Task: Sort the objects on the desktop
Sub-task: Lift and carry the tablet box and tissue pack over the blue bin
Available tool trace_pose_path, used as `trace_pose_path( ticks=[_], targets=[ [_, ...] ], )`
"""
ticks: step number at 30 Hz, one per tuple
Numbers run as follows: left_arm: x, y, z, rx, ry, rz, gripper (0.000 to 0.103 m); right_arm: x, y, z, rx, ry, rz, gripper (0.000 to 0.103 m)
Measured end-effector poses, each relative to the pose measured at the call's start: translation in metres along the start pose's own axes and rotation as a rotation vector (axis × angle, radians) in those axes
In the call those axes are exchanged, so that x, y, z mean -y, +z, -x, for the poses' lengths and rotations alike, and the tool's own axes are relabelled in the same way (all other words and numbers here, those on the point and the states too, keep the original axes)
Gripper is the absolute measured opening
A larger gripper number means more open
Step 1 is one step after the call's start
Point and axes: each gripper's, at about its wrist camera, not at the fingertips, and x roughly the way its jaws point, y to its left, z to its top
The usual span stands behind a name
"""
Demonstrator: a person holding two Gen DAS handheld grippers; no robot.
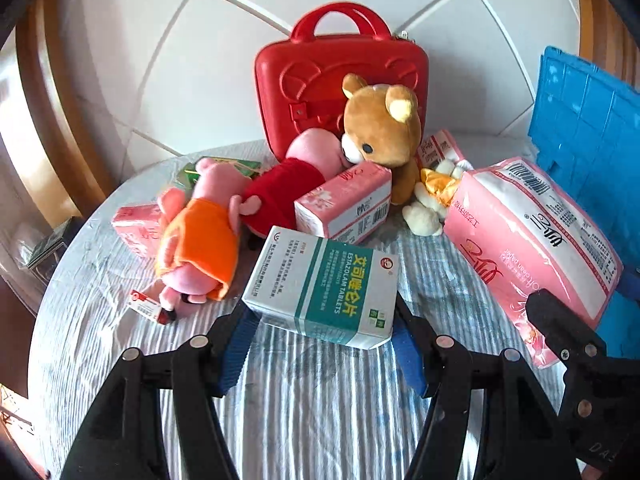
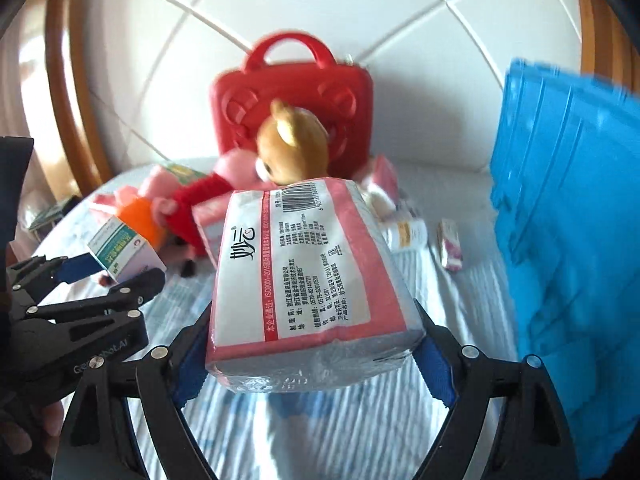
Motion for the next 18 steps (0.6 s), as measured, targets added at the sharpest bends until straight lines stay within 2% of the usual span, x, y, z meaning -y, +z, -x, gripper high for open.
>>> trace_pose_path(
  ticks=[11,18],
  targets=[
    [-0.062,0.004,0.136,0.160,-0.032,0.055,0.062,-0.069,0.034,0.133,0.164,-0.040,0.048,0.087],
    [-0.047,0.008,0.190,0.229,-0.087,0.026,0.062,-0.066,0.038,0.197,0.221,-0.102,0.023,0.087]
  ],
)
